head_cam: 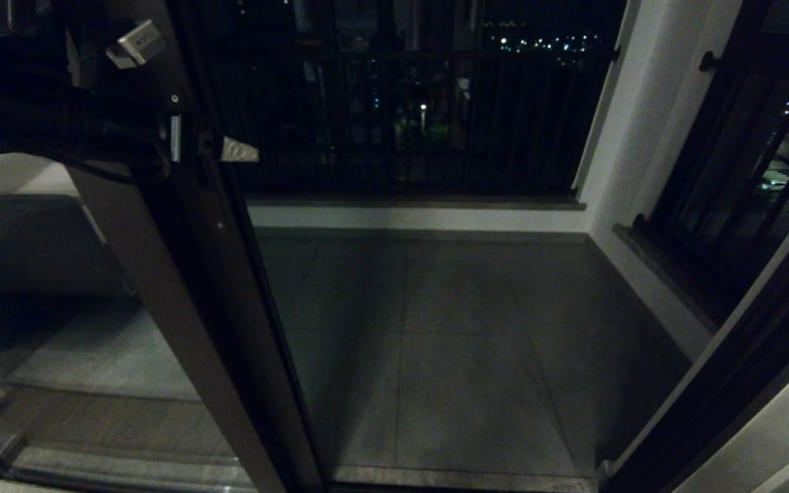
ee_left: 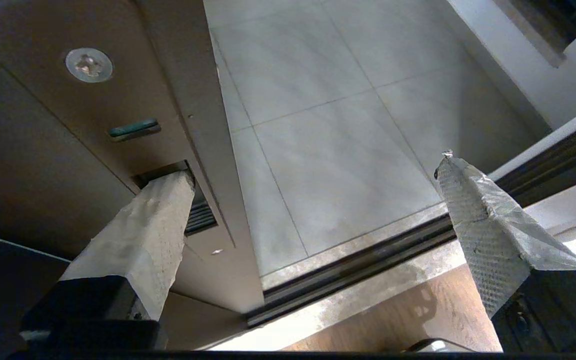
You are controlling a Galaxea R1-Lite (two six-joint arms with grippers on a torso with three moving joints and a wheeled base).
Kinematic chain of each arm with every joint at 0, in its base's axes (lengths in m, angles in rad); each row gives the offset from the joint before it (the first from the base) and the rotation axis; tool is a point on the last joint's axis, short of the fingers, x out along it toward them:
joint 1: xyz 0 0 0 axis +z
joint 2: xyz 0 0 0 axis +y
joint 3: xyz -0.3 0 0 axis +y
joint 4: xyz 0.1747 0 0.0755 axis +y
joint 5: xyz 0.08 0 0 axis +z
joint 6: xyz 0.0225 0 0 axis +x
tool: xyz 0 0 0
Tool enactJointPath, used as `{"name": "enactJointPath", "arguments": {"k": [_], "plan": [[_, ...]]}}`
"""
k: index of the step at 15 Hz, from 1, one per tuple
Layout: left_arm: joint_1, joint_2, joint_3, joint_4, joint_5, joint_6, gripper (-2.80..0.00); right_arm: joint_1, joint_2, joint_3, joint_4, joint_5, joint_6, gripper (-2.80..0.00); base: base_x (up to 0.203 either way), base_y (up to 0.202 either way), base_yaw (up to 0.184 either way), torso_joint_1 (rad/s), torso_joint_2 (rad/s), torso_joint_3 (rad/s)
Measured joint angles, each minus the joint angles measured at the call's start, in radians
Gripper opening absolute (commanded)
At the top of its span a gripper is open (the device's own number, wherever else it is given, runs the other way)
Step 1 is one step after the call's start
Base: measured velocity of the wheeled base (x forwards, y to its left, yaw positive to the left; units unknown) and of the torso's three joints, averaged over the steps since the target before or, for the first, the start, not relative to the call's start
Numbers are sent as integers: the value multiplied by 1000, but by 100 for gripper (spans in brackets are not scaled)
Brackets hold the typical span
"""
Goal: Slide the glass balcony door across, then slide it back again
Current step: Close the slid door
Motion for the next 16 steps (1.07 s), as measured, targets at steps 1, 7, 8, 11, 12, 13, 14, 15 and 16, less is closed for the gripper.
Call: {"name": "enactJointPath", "arguments": {"k": [1,7,8,11,12,13,14,15,16], "plan": [[-7,1,0,-1,0,-1,0,0,0,0,0,0,0,-280,0,0,0,0,0,0],[-45,1,1,-5,-1,-15,0,0,0,0,0,0,0,-280,0,0,0,0,0,0],[-53,1,1,-6,-2,-17,0,0,0,0,0,0,0,-280,0,0,0,0,0,0],[-75,3,1,-9,-6,-20,0,0,0,0,0,-1,0,-280,0,0,0,0,0,0],[-84,6,0,-11,-2,-23,0,0,0,0,0,0,0,-280,0,0,0,0,0,0],[-93,8,-1,-11,10,-23,0,0,0,0,0,0,0,-280,0,0,0,0,0,0],[-105,11,-2,-11,25,-24,0,0,0,0,0,-1,0,-280,0,0,0,0,0,0],[-116,13,-4,-11,35,-25,0,0,0,0,0,0,0,-280,0,0,0,0,0,0],[-124,14,-5,-12,37,-26,0,0,0,0,0,0,0,-280,0,0,0,0,0,0]]}}
